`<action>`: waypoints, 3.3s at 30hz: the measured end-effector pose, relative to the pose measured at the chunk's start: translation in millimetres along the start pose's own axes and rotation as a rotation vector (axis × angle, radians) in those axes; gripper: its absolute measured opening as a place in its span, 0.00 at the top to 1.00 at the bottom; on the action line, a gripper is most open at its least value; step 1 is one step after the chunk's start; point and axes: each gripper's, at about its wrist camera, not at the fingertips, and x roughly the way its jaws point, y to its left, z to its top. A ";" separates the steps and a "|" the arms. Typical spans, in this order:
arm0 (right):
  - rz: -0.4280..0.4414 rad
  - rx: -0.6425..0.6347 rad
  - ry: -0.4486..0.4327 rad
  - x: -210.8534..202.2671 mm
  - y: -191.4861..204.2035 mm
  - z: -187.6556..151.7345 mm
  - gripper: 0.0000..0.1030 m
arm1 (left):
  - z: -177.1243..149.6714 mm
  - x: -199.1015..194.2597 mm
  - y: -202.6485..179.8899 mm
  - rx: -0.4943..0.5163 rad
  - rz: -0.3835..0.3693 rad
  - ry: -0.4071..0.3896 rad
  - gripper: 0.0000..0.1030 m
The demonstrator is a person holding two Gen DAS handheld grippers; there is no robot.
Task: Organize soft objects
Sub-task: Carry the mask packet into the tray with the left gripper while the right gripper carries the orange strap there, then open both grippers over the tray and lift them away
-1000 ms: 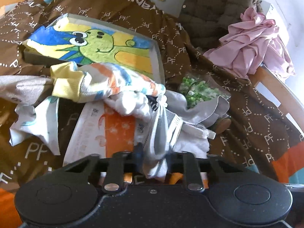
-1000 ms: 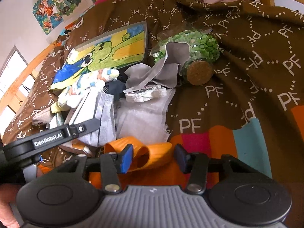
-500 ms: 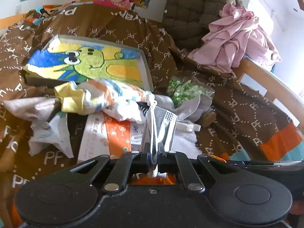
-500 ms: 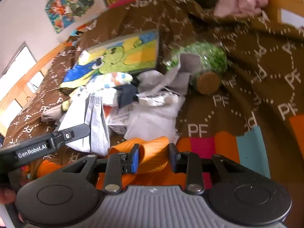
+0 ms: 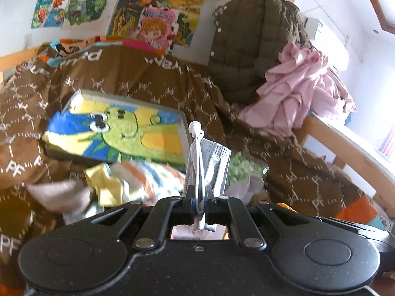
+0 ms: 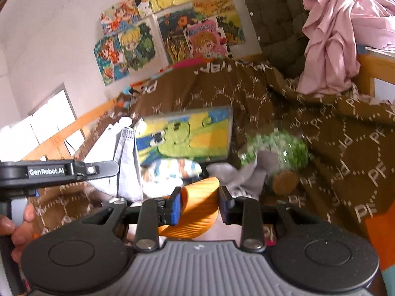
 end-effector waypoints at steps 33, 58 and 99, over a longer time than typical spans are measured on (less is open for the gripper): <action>-0.010 0.140 0.012 260.7 -43.1 59.2 0.66 | 61.5 232.5 117.6 -0.329 0.189 0.050 0.93; -0.093 -0.020 -0.044 230.7 -30.1 80.3 0.20 | 61.2 197.7 109.6 -0.287 0.279 0.018 0.36; -0.173 -0.174 -0.221 -22.0 22.3 0.8 0.00 | -29.4 -49.3 9.4 -0.023 0.256 -0.260 0.01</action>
